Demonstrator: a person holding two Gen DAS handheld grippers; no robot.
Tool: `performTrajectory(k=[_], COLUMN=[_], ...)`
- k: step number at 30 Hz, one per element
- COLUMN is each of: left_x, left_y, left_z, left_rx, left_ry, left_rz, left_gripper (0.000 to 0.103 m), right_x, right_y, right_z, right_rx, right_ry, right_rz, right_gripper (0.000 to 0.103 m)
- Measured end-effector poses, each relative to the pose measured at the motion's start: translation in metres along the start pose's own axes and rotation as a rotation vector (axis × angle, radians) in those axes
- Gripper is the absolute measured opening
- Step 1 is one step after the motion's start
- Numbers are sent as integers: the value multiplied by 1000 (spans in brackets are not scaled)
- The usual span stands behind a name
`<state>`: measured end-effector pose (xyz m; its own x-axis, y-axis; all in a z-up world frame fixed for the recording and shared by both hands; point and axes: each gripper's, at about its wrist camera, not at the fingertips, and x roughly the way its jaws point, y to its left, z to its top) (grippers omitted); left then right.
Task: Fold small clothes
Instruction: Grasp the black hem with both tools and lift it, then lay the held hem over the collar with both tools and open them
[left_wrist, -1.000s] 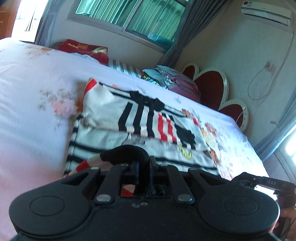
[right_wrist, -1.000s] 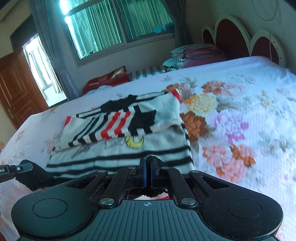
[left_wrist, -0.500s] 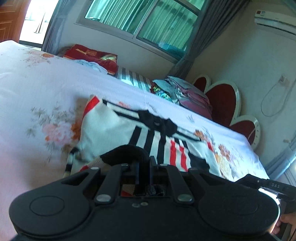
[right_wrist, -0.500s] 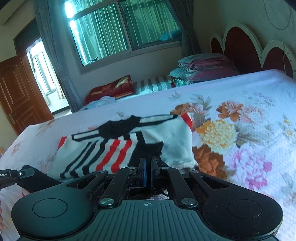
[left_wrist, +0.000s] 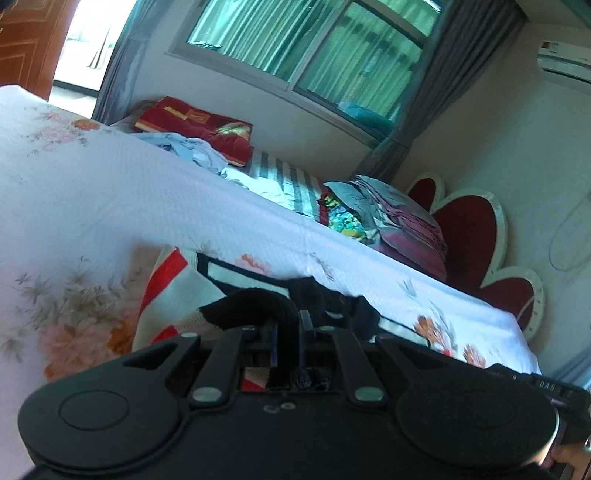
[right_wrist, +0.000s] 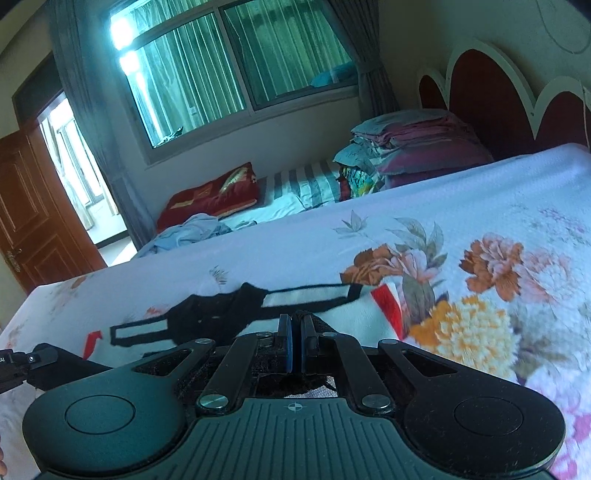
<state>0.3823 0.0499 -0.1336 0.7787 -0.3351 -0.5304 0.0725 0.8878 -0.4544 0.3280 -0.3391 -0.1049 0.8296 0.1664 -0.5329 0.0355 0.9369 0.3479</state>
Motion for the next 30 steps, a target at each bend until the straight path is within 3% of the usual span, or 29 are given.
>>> performTrajectory(k=[6,13,21,22,23,24,25,26,27,30], left_x=[43,90,112,114,114,113,111,106,100,87], left_y=[11,27,36,37,37,37,35,32,28,23], left_z=[13,15,23,27,30,34,37,40,43,47], left_rx=[-43,-107,-156,-176,-194,-205,-199,-179,-143,-60], left_ry=[30,128,196,203,207,203,183,148,109,66], left_rz=[44,99,135,135,133,129,130,139,160,161], left_gripper=[8,9,22,24,29,42,51,69,79,76], right_x=[47,99,124,126,127,127,125,122,120,115], right_y=[-9,-35,-55,-57,-59,-60,-62,-63,-63,-61], right_z=[11,15,20,21,23,25,27,30,32,35], right_rx=[20,99,165,168,173,177,177,168,150,100], right_ry=[41,133,163,168,169,164,145,124,113,95], right_rz=[-13,-34,-32,-32,-35,-43,-49,-53,-55,-39], right_gripper=[3,3,5,10,29,43,65,67,67,67])
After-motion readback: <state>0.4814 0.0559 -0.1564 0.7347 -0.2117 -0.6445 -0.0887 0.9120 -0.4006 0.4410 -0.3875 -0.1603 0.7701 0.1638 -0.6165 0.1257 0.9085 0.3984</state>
